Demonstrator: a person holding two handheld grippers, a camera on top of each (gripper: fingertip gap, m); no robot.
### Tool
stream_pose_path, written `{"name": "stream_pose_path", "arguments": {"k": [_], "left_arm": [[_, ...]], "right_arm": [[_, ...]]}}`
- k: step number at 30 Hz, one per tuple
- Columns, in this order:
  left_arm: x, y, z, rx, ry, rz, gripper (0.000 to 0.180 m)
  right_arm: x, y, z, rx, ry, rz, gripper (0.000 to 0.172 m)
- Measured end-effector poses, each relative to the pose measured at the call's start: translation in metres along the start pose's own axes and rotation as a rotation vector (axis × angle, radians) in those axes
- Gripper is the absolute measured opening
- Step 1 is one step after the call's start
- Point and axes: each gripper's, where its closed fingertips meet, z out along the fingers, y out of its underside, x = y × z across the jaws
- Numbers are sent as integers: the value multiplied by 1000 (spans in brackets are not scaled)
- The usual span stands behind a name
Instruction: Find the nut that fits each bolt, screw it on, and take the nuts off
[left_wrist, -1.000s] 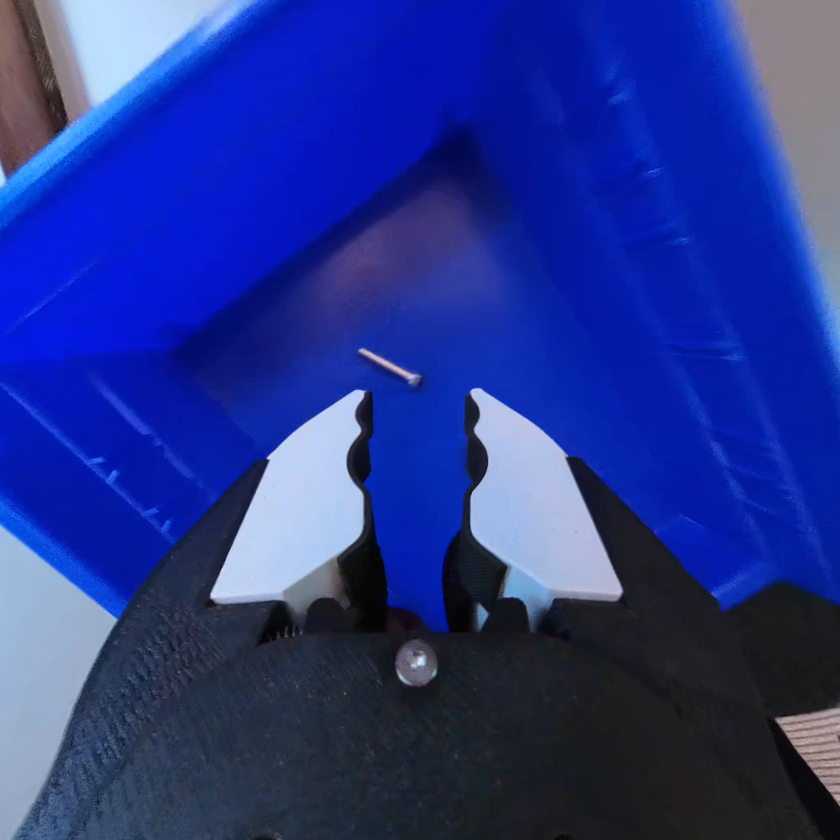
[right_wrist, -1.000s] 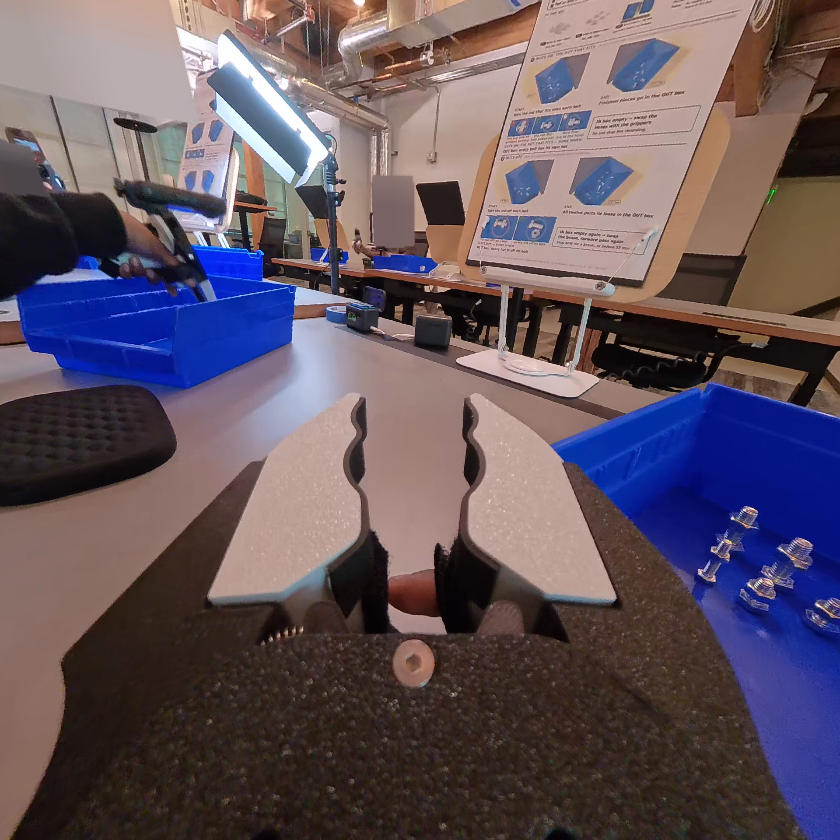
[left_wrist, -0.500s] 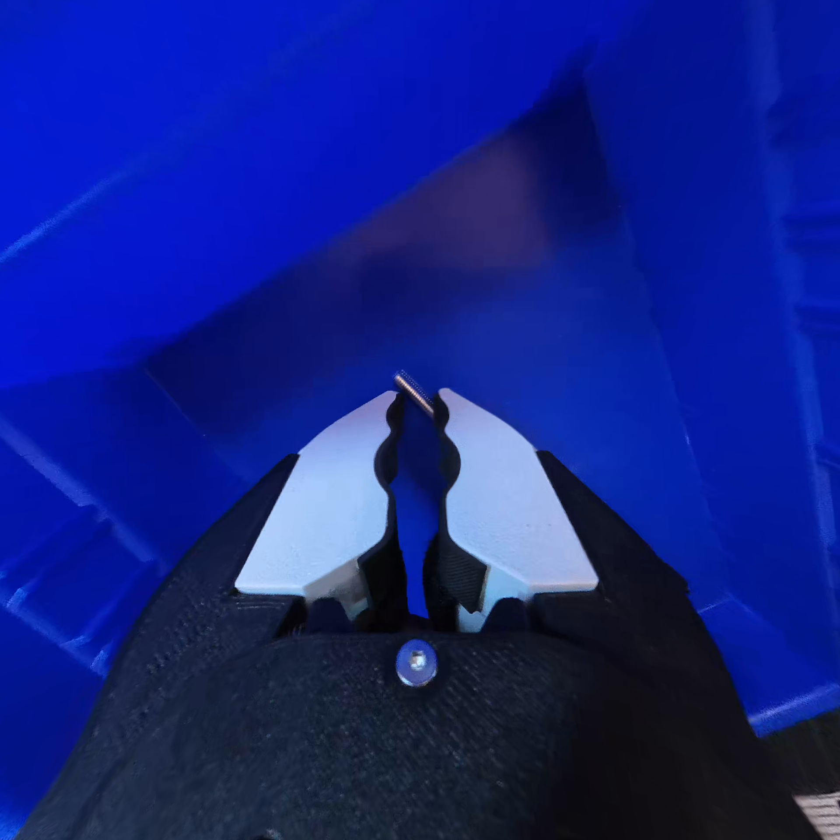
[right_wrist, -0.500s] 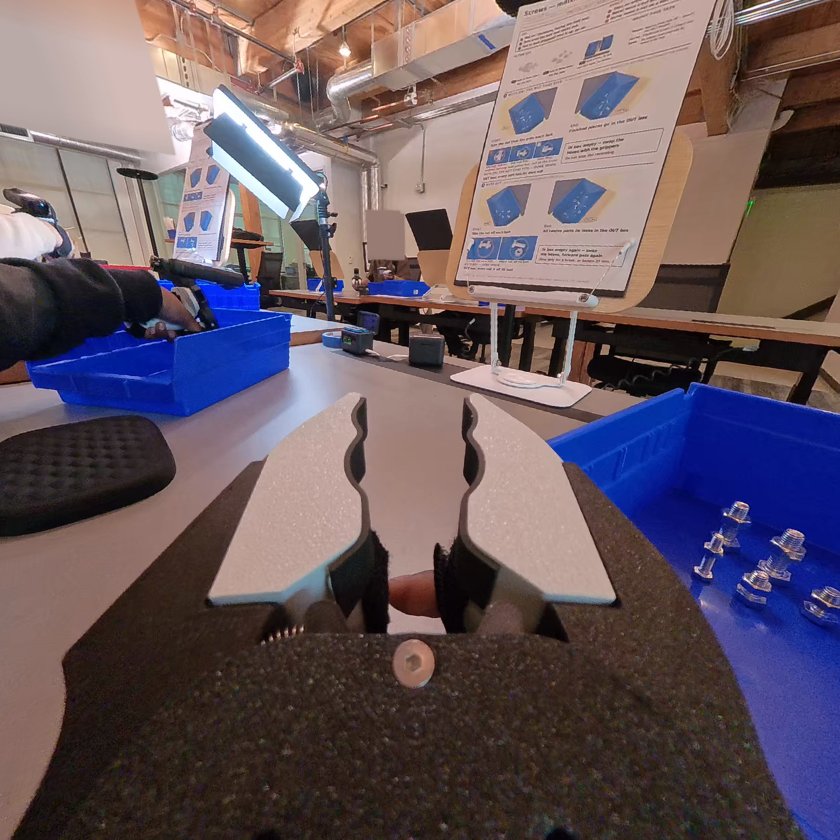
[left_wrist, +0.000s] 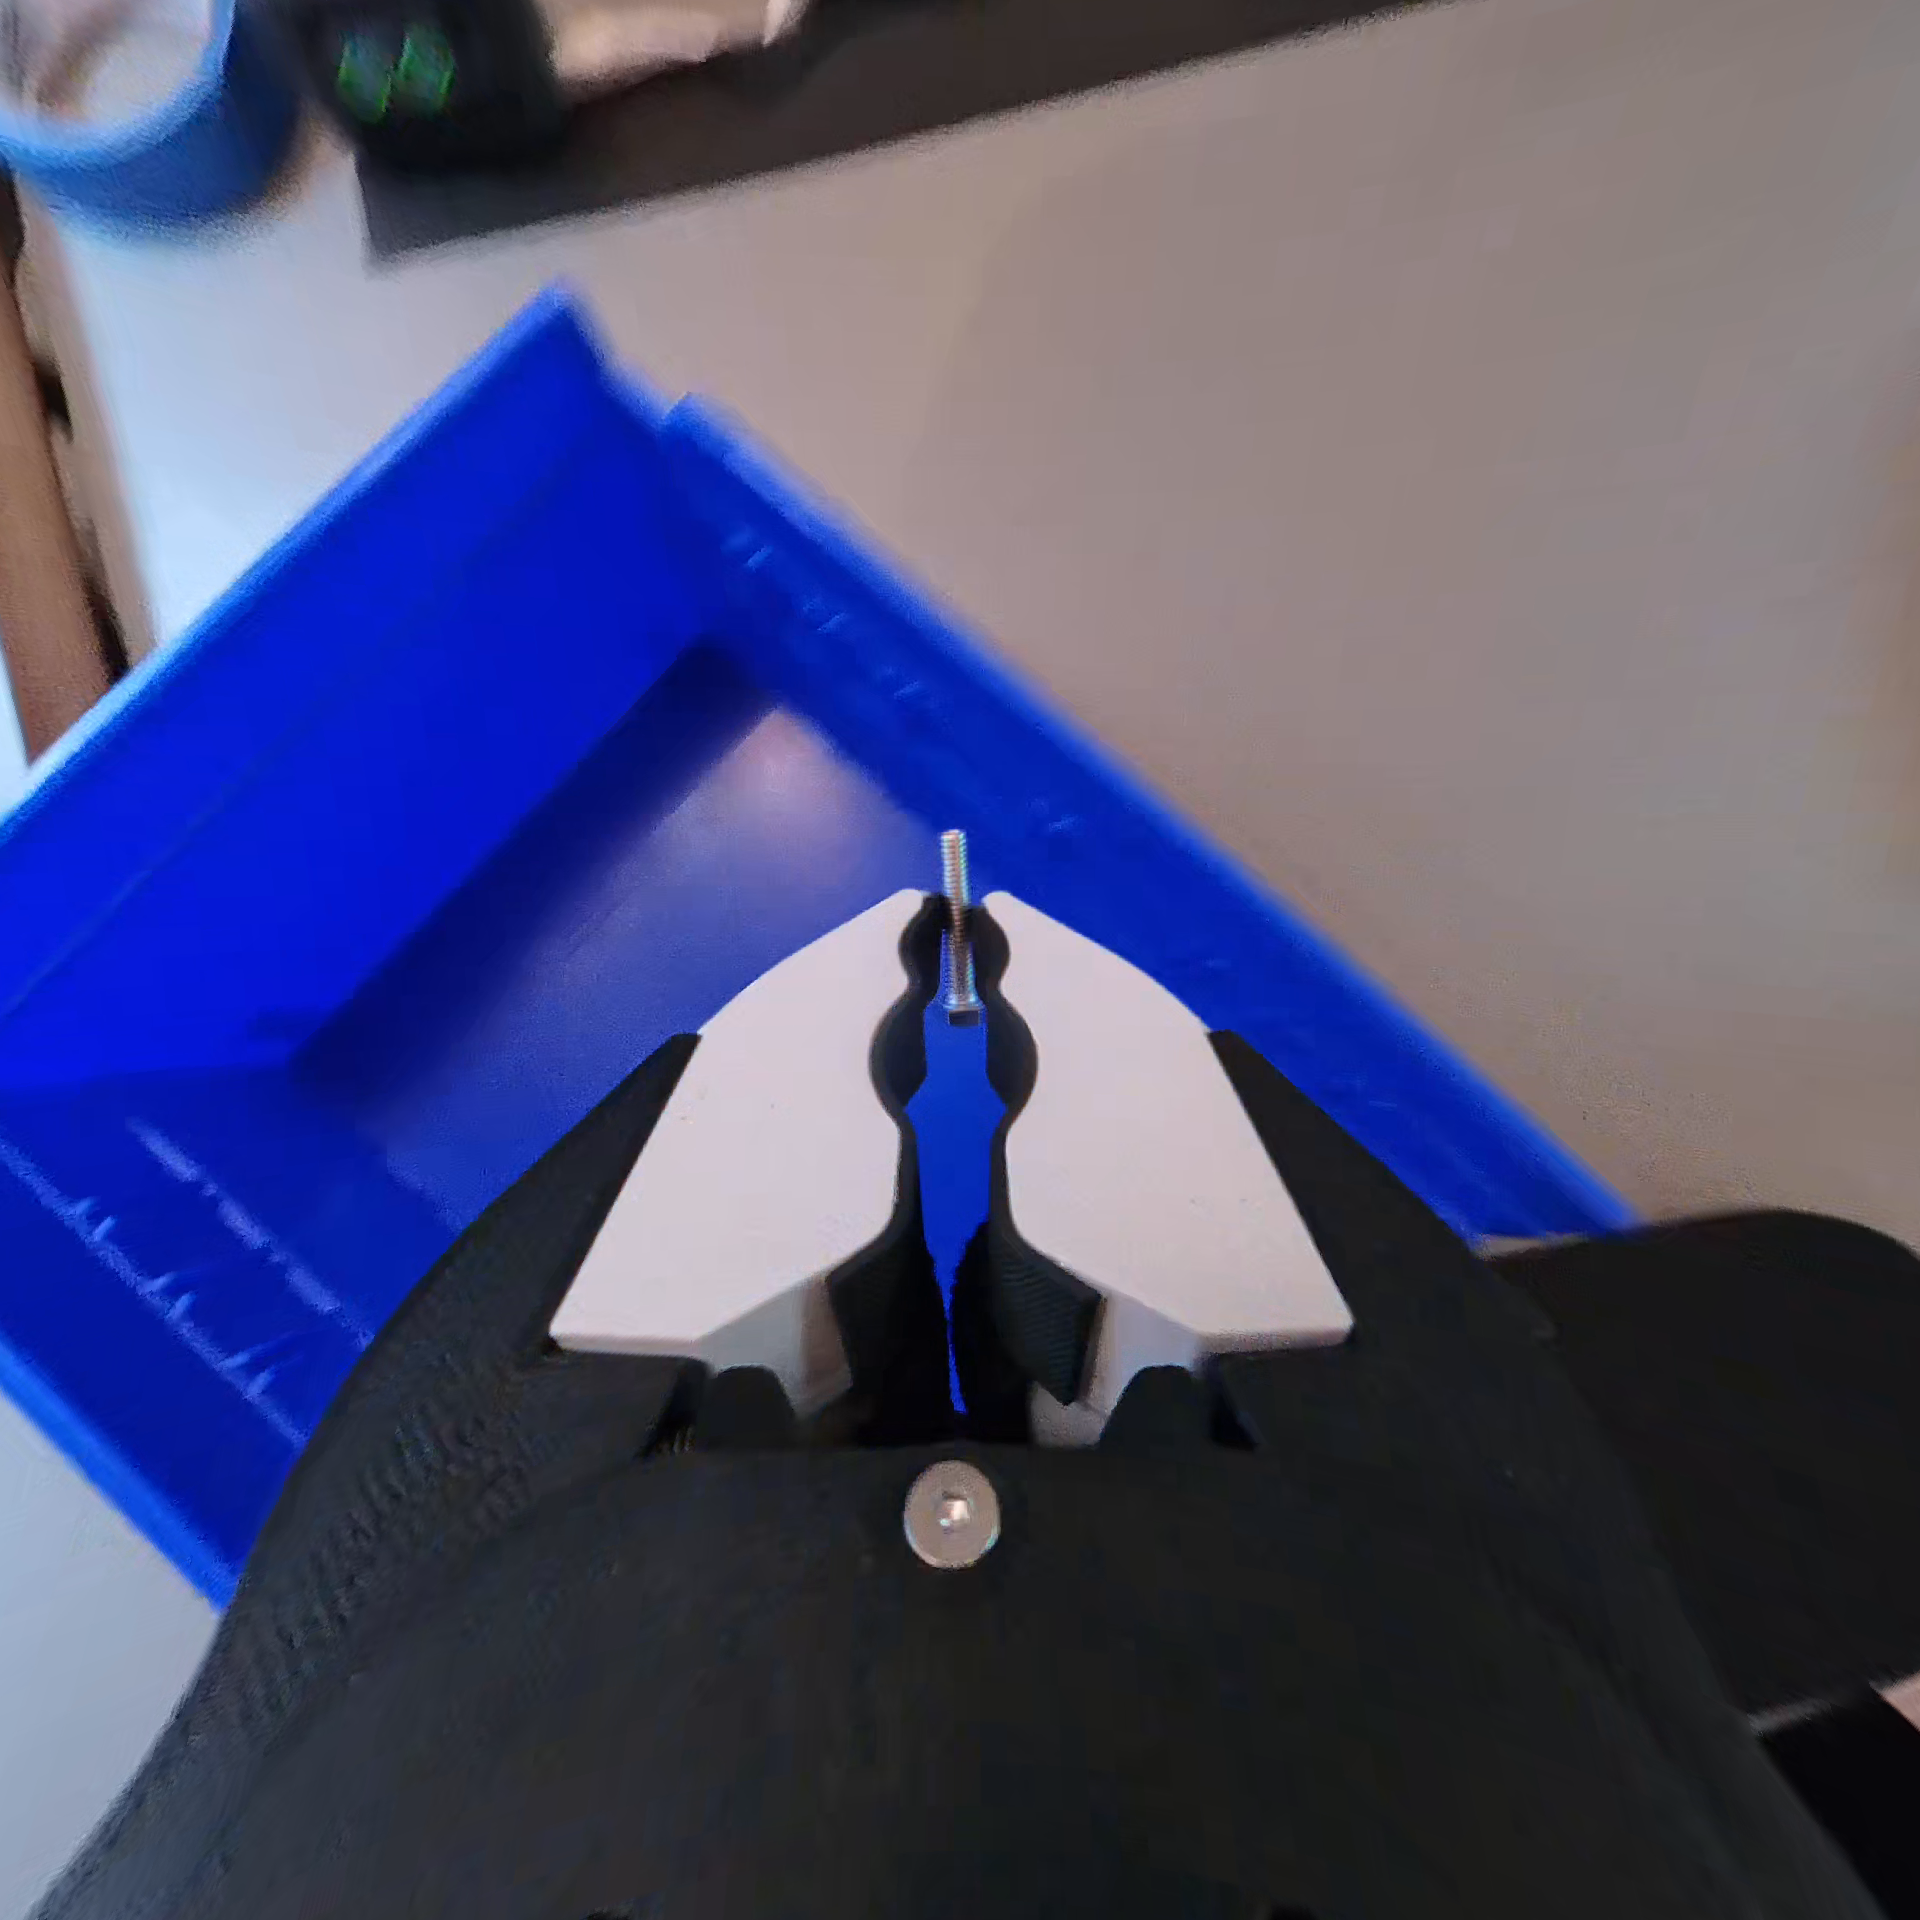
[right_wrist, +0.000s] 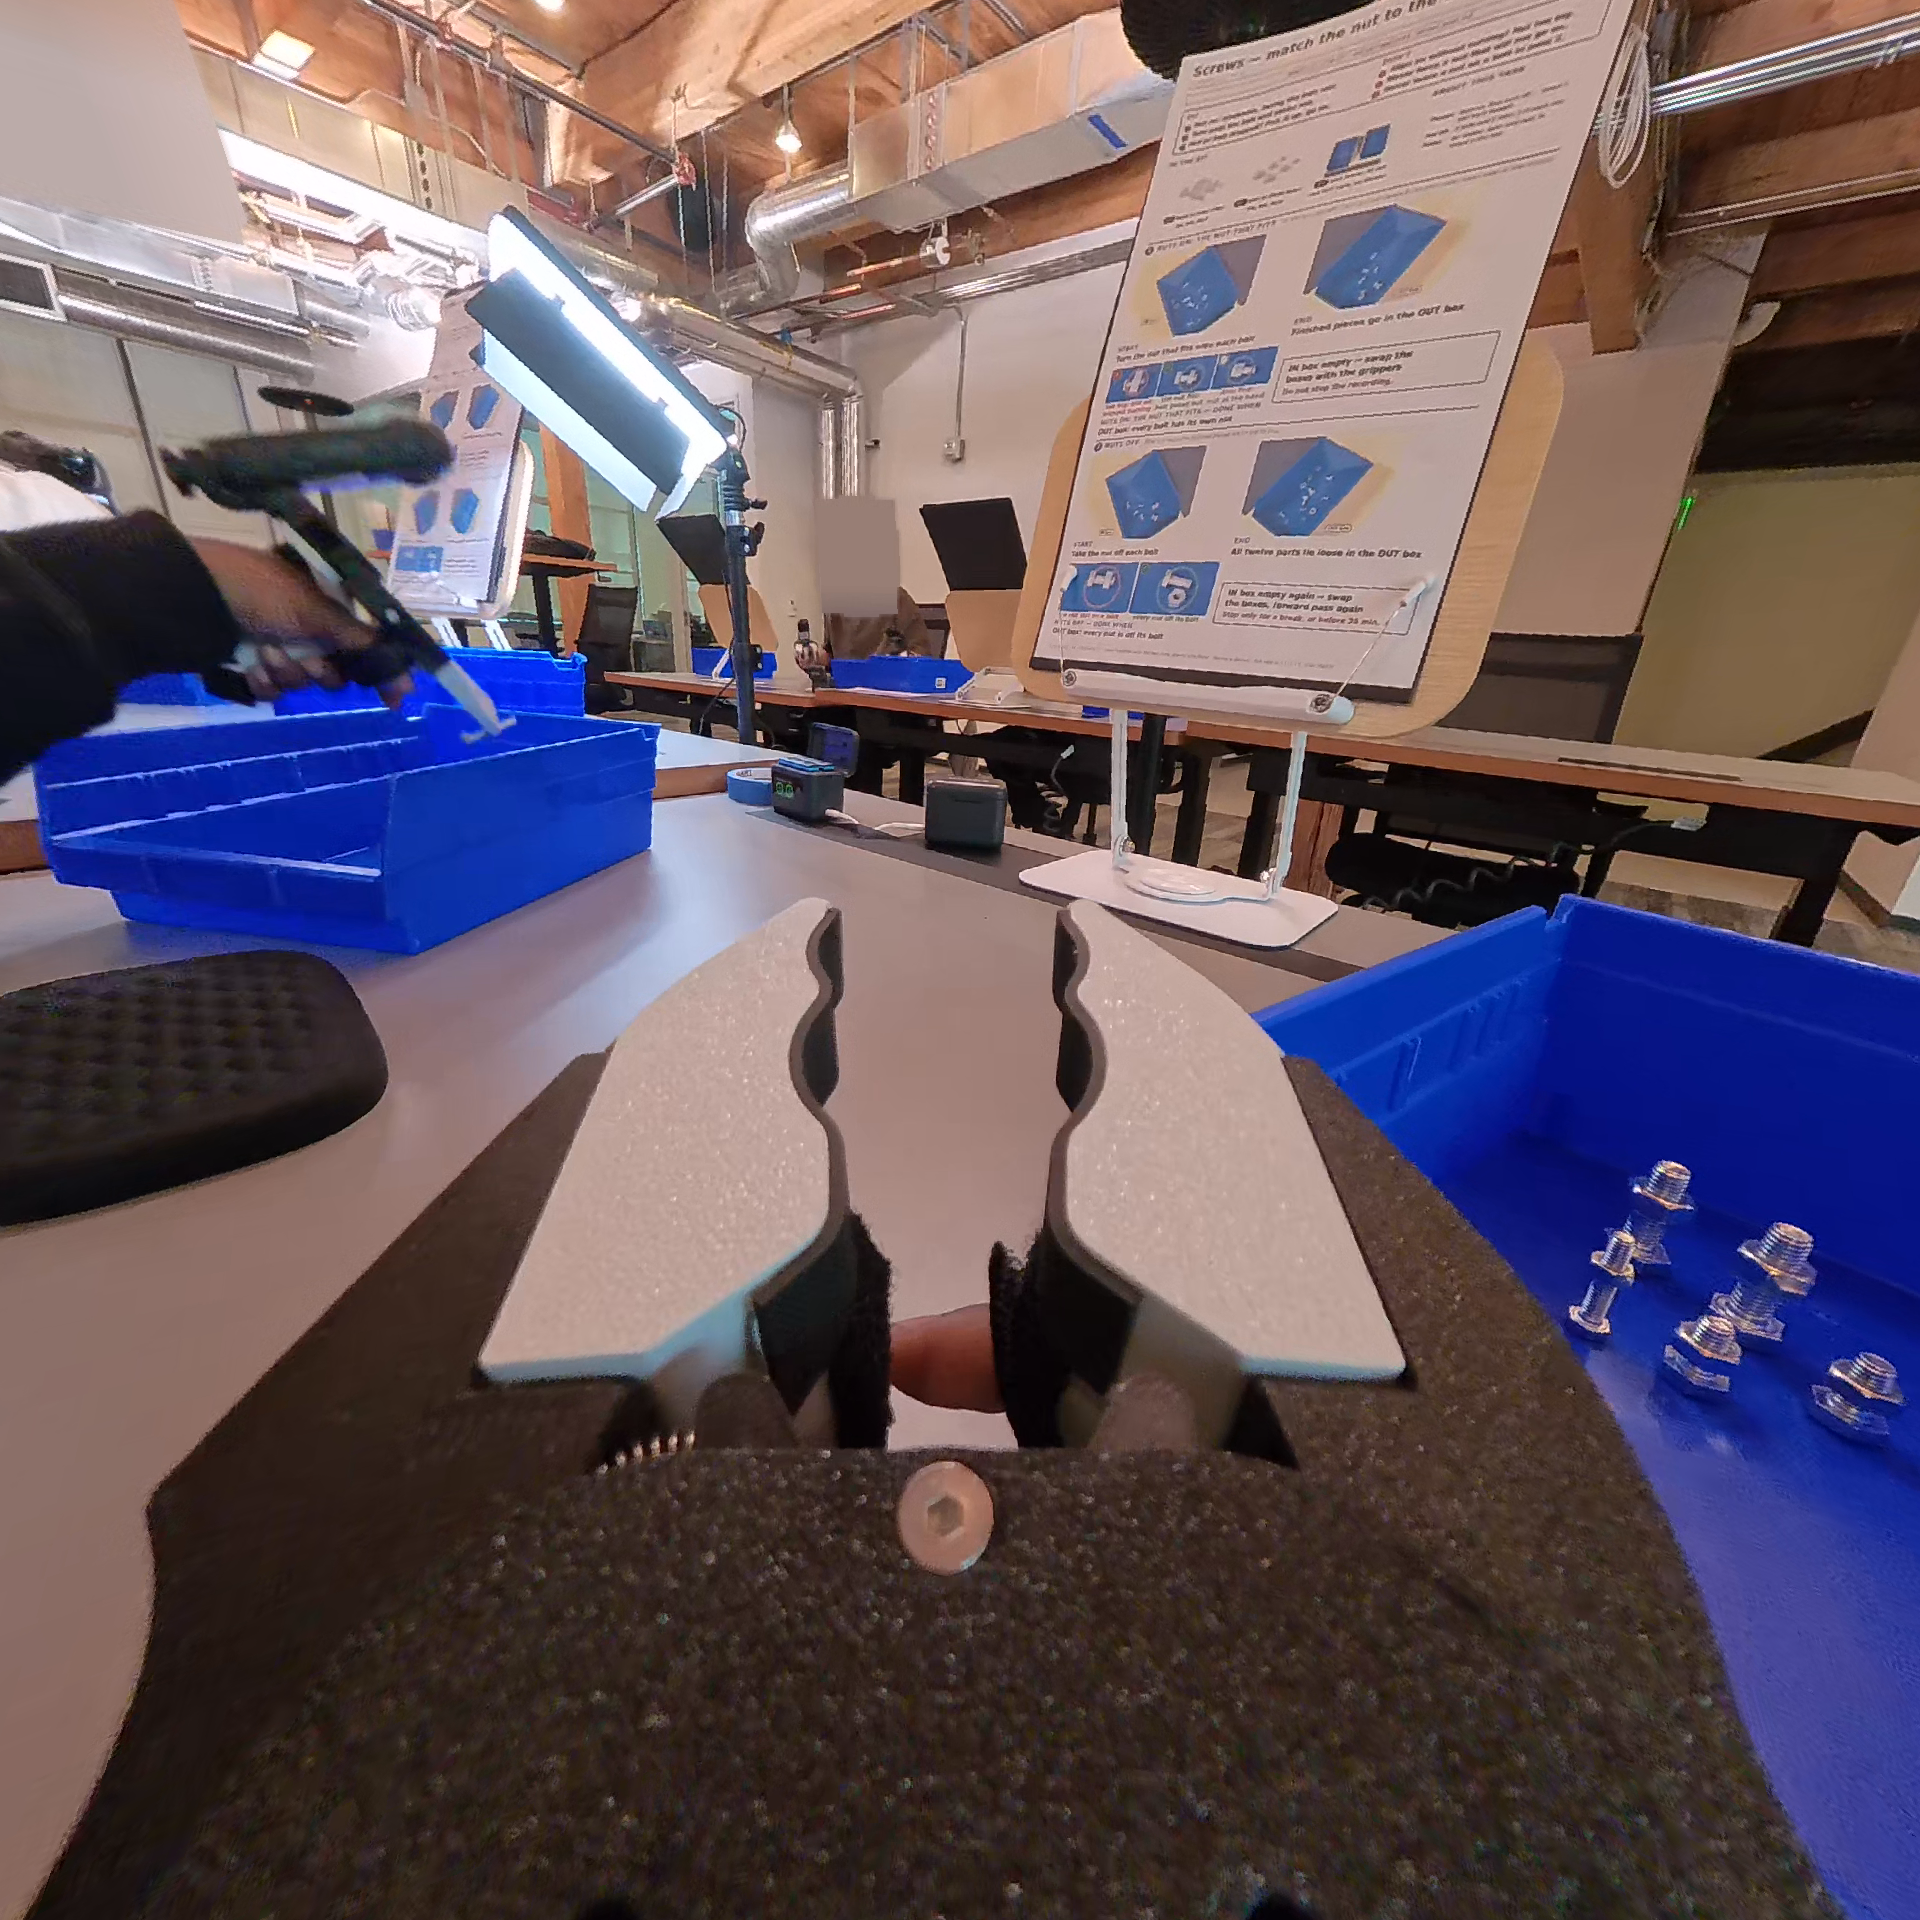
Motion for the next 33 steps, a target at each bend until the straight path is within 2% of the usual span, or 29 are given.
{"name": "stream_pose_path", "arguments": {"k": [1,3,6,11,13,17,20,33], "left_arm": [[20,-8,-11,49,41,33,5],[65,-18,-26,117,135,101,5],[135,-15,-33,146,299,197,5],[234,20,-1,52,506,298,5],[260,36,19,-10,535,325,5],[289,58,48,-110,556,366,5],[295,66,59,-159,528,403,5],[297,78,67,-228,556,397,6]], "right_arm": [[0,0,0,0,1,-1,39],[0,0,0,-1,0,-5,39],[-1,1,1,-5,-1,-13,38],[-1,3,1,-9,-1,-5,38],[0,3,1,-7,-1,2,37],[1,2,0,2,0,7,37],[0,2,0,4,-1,6,36],[1,3,1,1,1,11,36]]}}
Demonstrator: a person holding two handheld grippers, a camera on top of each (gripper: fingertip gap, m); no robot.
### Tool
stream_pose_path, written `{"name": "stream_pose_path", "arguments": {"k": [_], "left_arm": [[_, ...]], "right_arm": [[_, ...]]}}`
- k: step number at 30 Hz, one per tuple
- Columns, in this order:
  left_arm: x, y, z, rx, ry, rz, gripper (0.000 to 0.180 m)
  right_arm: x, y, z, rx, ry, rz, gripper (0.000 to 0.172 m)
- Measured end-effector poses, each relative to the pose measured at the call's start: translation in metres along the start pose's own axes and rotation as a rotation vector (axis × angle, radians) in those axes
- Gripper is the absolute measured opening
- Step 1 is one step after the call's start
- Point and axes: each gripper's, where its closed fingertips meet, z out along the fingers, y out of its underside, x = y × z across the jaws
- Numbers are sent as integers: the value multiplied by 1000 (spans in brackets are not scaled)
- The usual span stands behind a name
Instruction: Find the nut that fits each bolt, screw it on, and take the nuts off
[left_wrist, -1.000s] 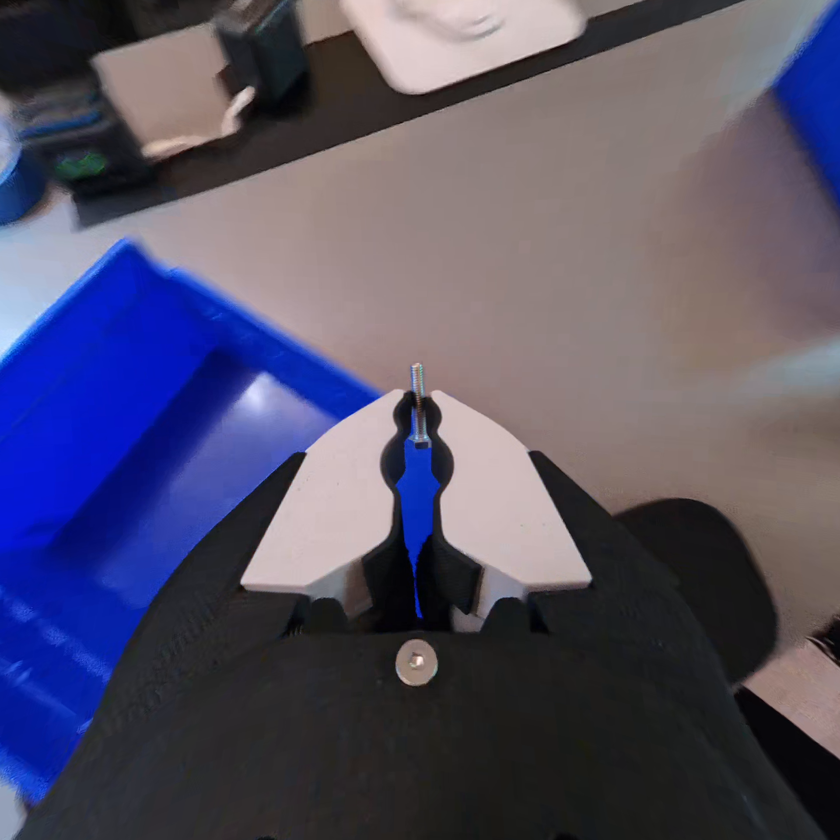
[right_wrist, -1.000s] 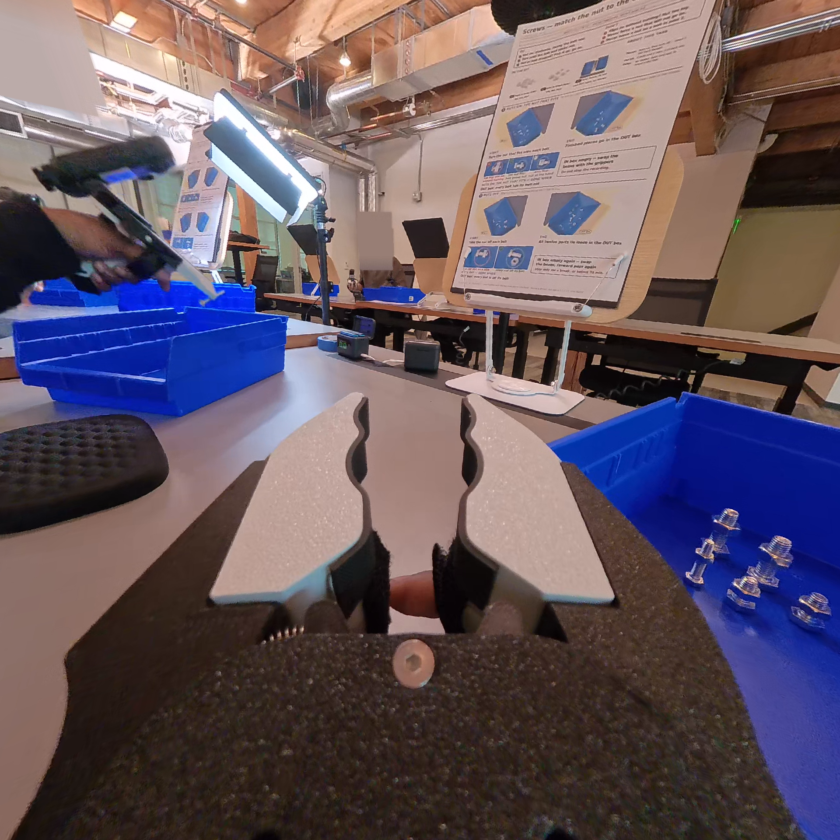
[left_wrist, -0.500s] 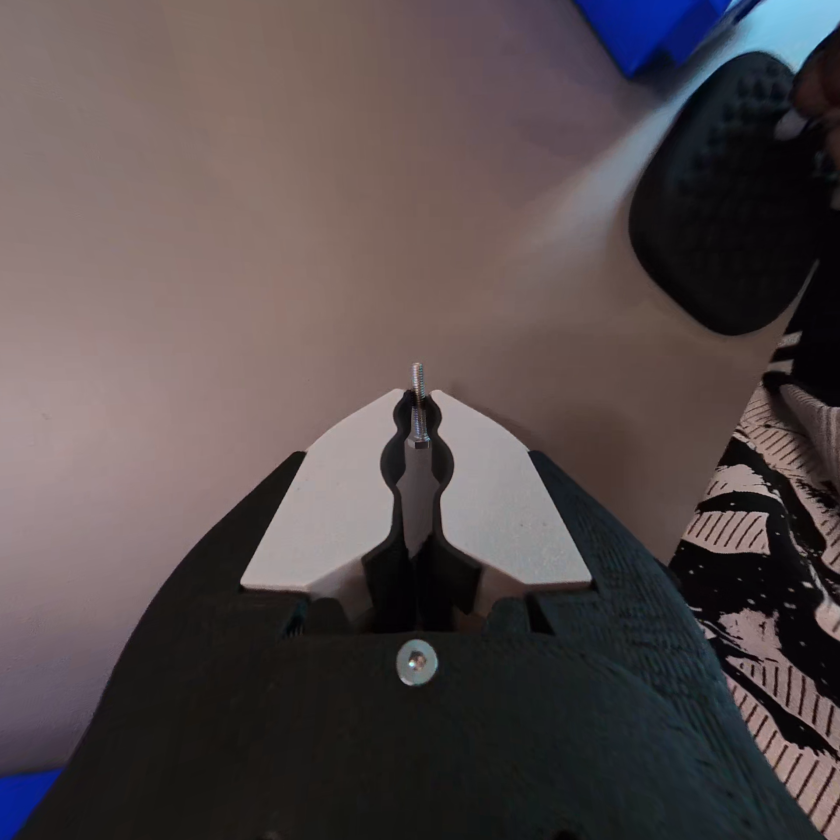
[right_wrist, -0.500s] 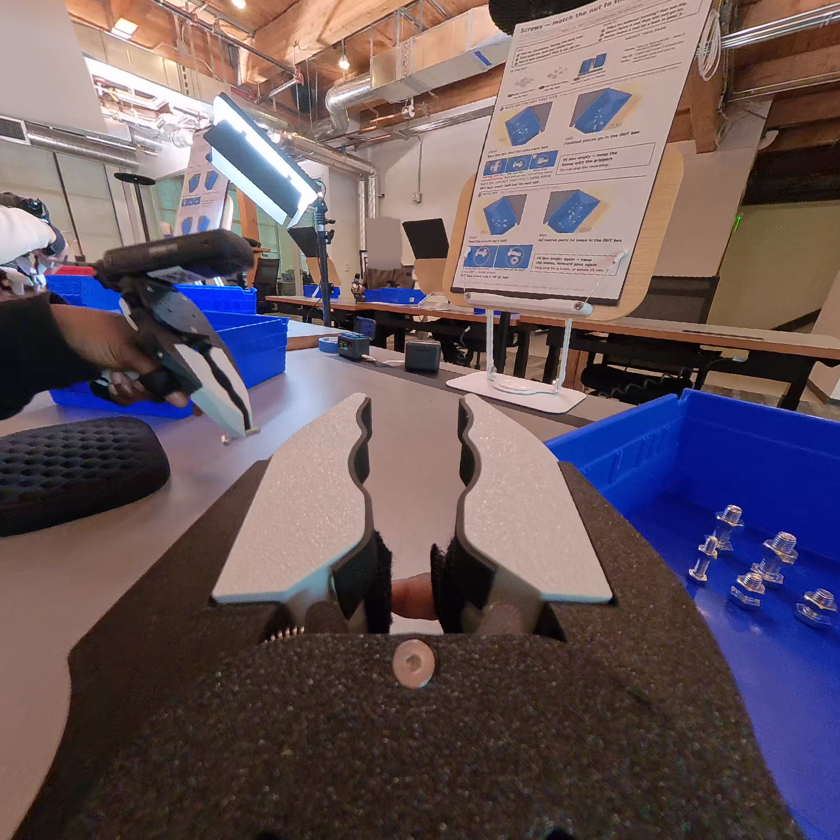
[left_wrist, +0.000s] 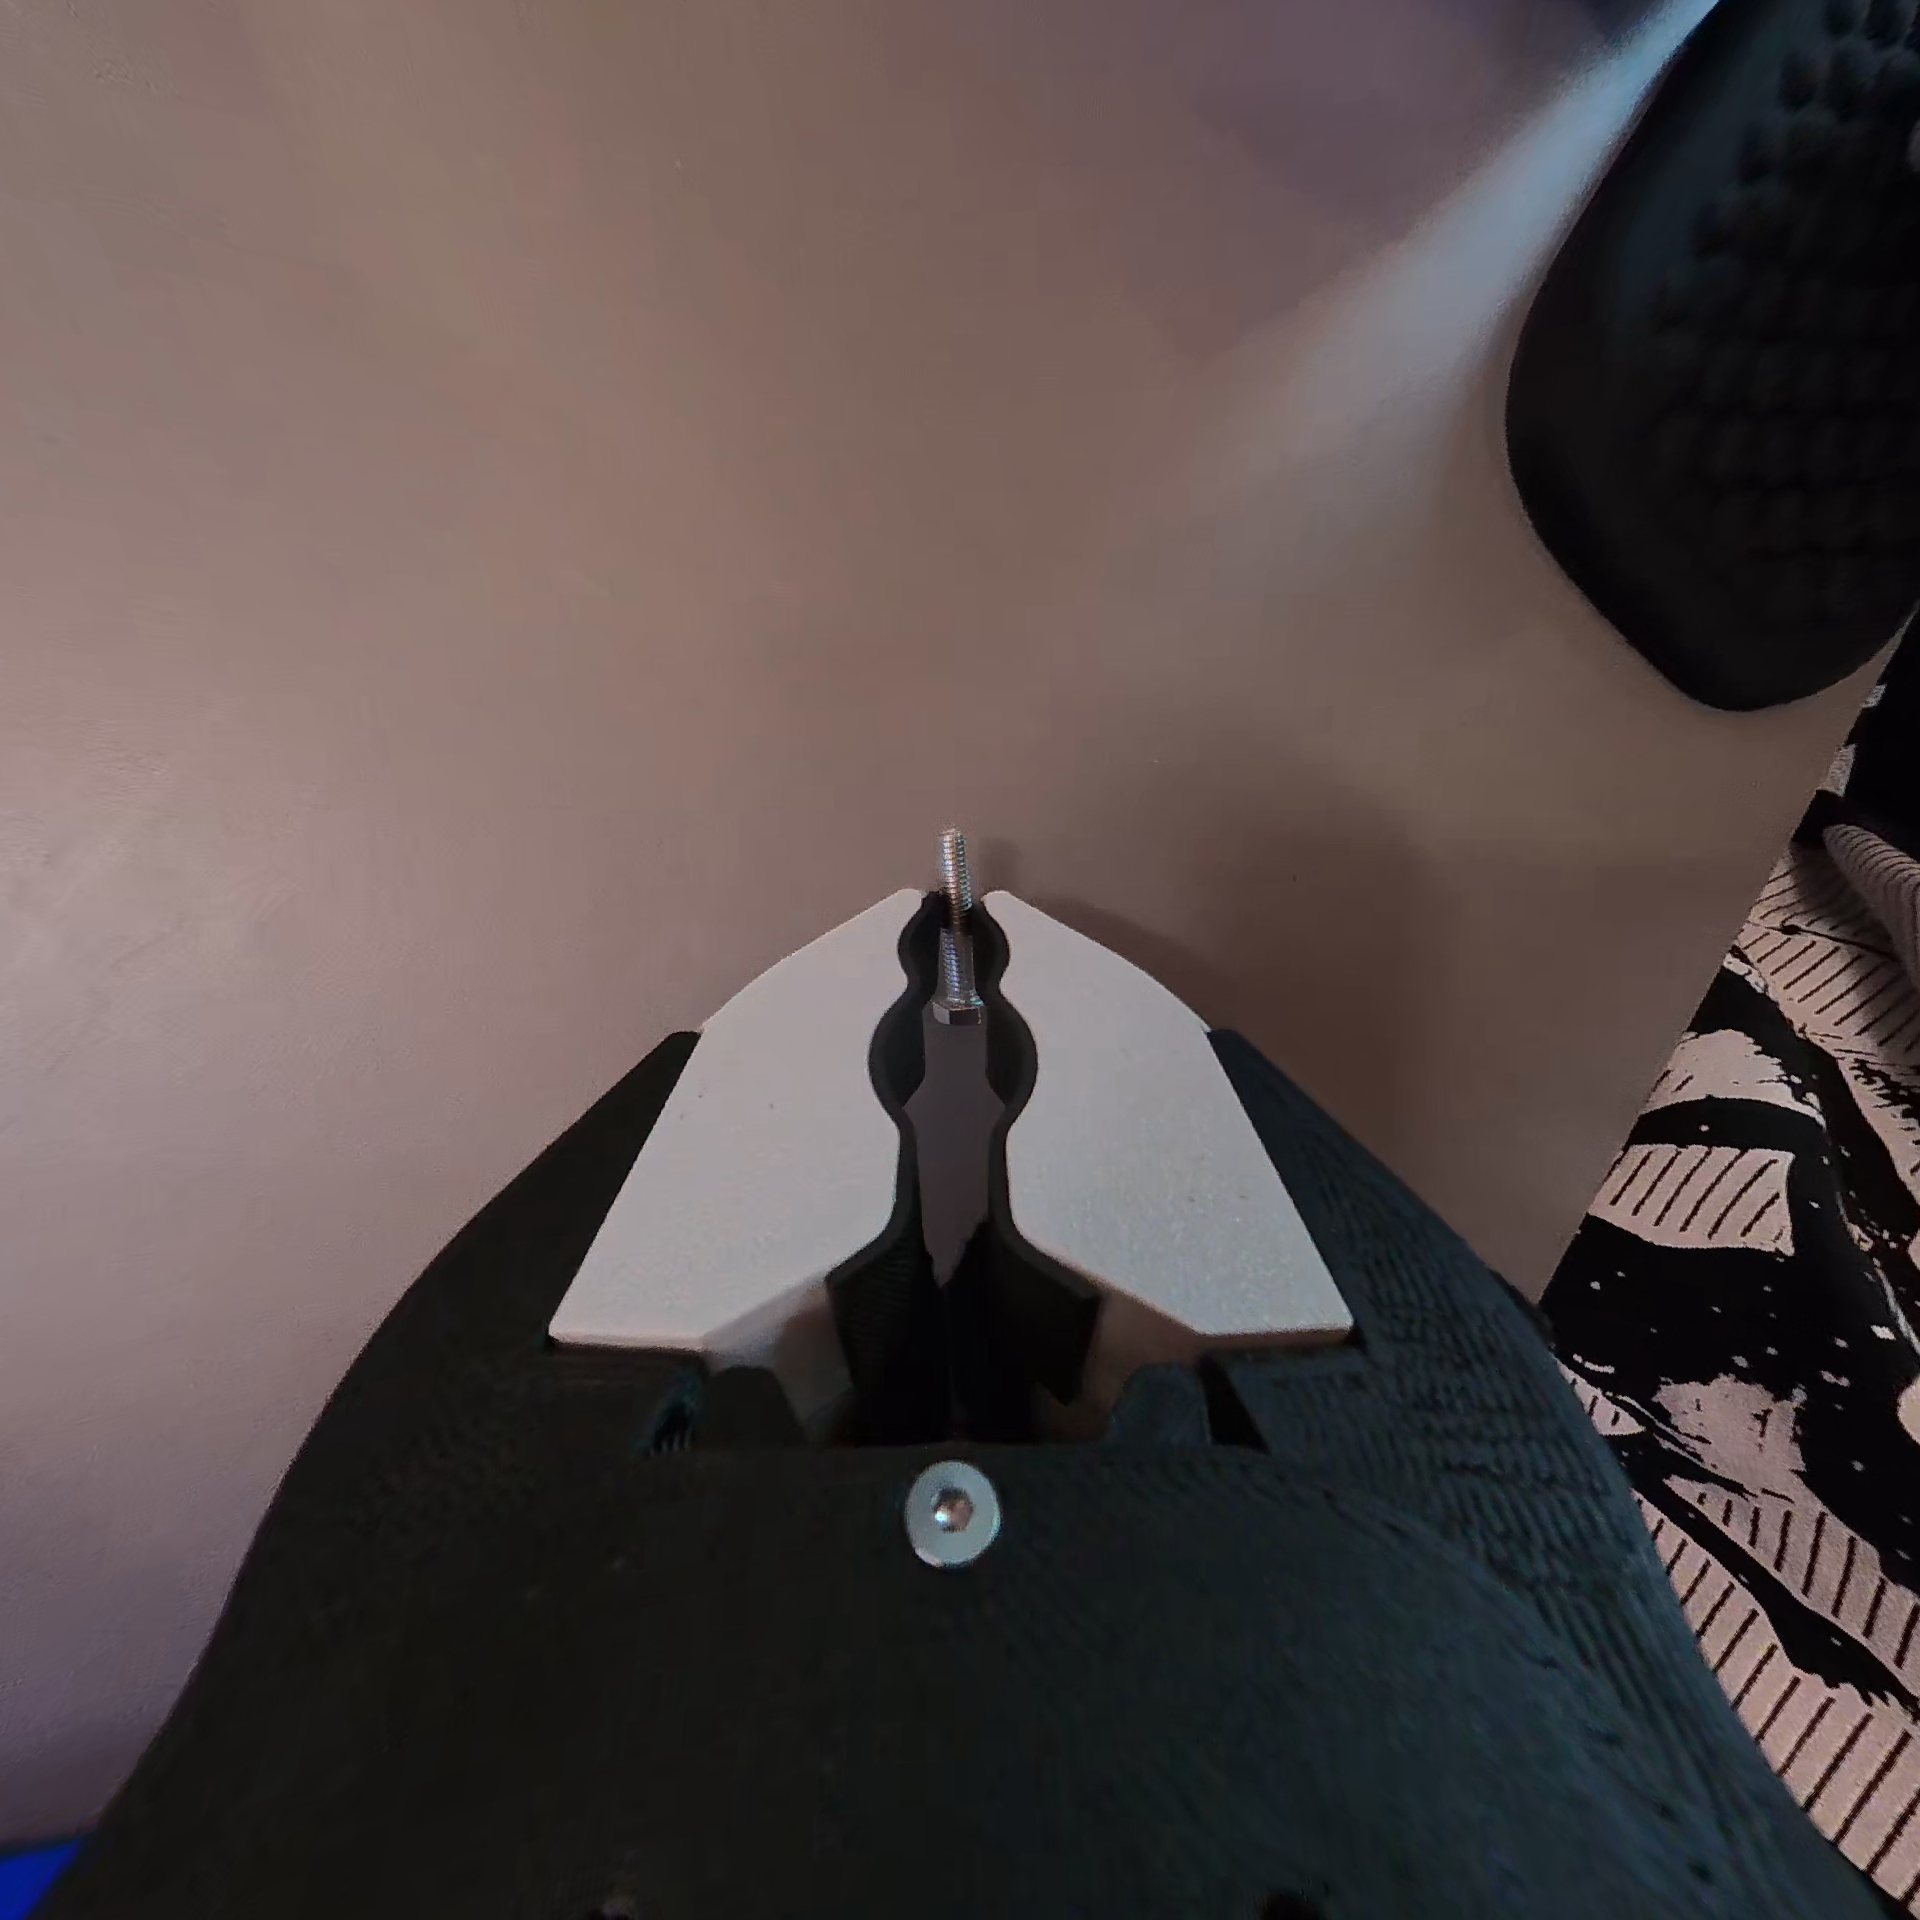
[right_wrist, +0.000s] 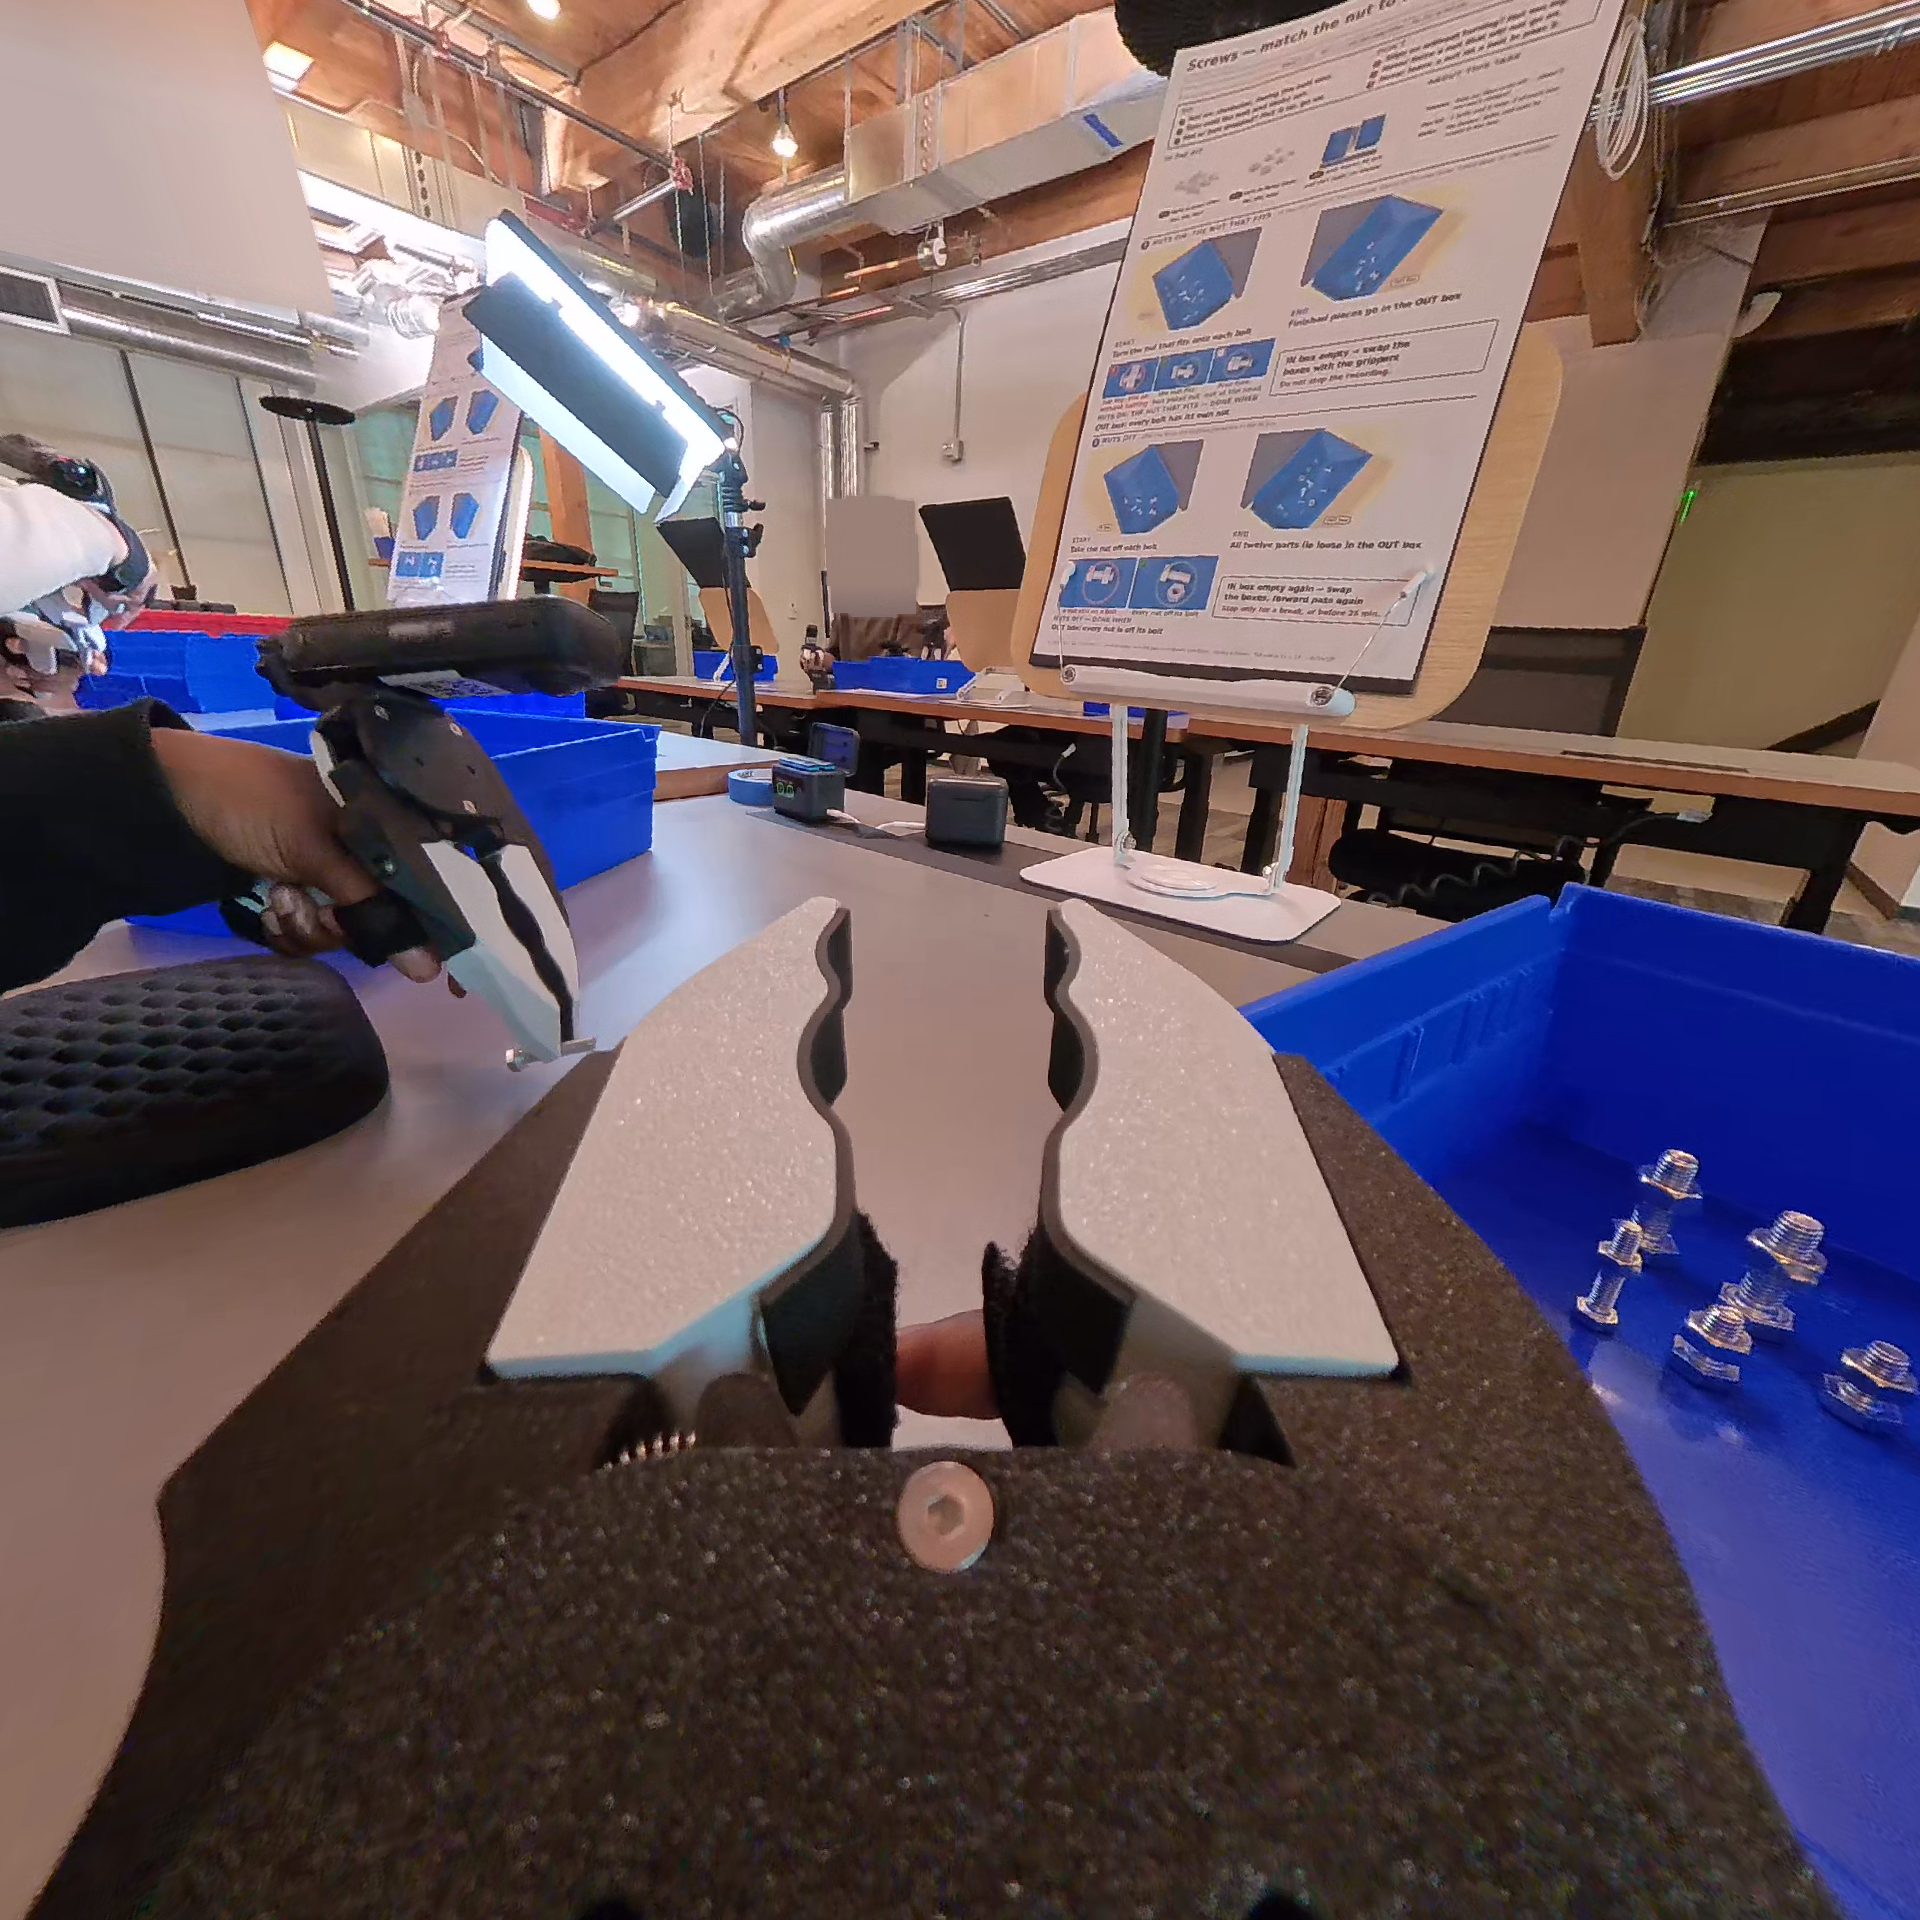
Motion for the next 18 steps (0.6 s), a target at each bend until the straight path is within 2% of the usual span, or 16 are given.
{"name": "stream_pose_path", "arguments": {"k": [10,15,18], "left_arm": [[-2,3,8,-5,-17,-28,8],[4,0,-3,41,11,-15,22],[11,-5,-26,108,50,1,35]], "right_arm": [[0,-1,-1,7,-1,2,35],[0,-1,-1,9,-1,4,35],[0,-1,-1,7,-3,2,35]]}}
